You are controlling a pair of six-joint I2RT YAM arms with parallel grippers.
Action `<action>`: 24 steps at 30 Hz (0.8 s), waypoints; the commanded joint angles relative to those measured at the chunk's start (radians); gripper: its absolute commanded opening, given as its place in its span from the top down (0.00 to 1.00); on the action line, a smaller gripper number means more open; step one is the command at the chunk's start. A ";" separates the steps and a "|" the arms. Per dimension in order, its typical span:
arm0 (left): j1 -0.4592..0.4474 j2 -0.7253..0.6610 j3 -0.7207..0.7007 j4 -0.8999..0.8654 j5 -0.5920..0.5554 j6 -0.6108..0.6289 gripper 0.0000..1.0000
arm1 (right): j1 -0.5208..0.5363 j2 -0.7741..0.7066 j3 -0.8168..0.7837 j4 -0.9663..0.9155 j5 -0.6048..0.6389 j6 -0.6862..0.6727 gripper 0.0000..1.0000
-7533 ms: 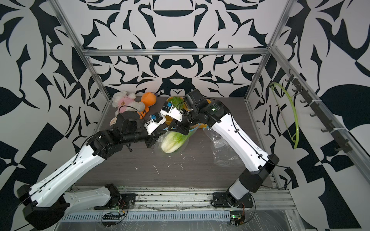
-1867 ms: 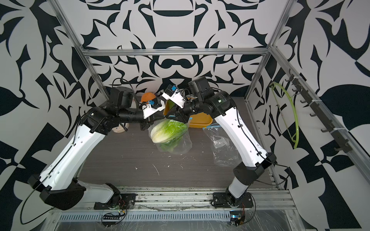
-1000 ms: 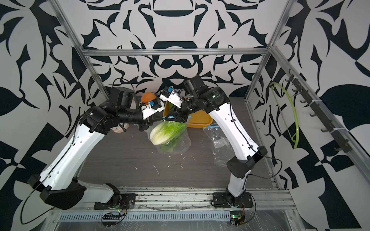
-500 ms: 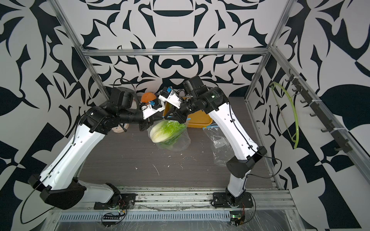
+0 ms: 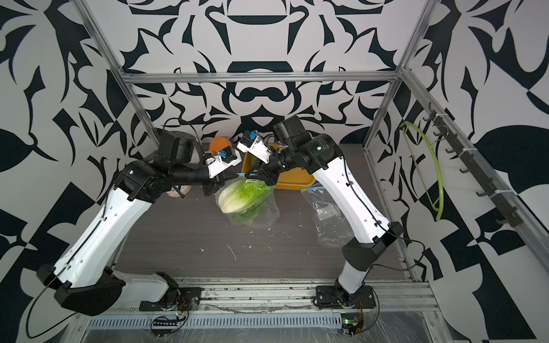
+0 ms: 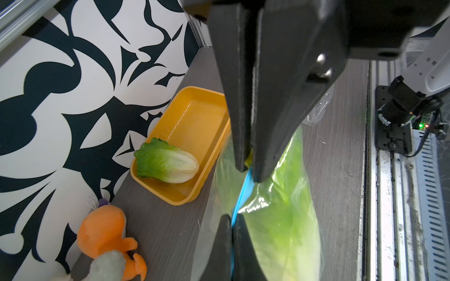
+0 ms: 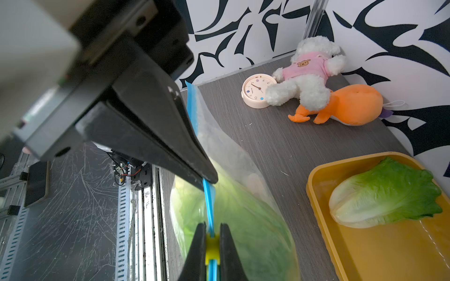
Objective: Put the chinese cabbages into a zipper bag and zip it
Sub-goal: Zip the zipper on the zipper food storage bag.
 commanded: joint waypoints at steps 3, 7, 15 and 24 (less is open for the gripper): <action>0.049 -0.091 -0.036 -0.007 -0.076 -0.023 1.00 | -0.036 -0.050 -0.009 -0.062 0.066 0.030 1.00; 0.072 -0.100 -0.049 -0.008 -0.083 -0.028 1.00 | -0.045 -0.051 -0.013 -0.062 0.073 0.040 1.00; 0.101 -0.113 -0.055 -0.014 -0.091 -0.030 1.00 | -0.070 -0.067 -0.045 -0.064 0.091 0.041 1.00; 0.124 -0.139 -0.087 -0.011 -0.111 -0.040 1.00 | -0.083 -0.080 -0.093 -0.040 0.103 0.044 1.00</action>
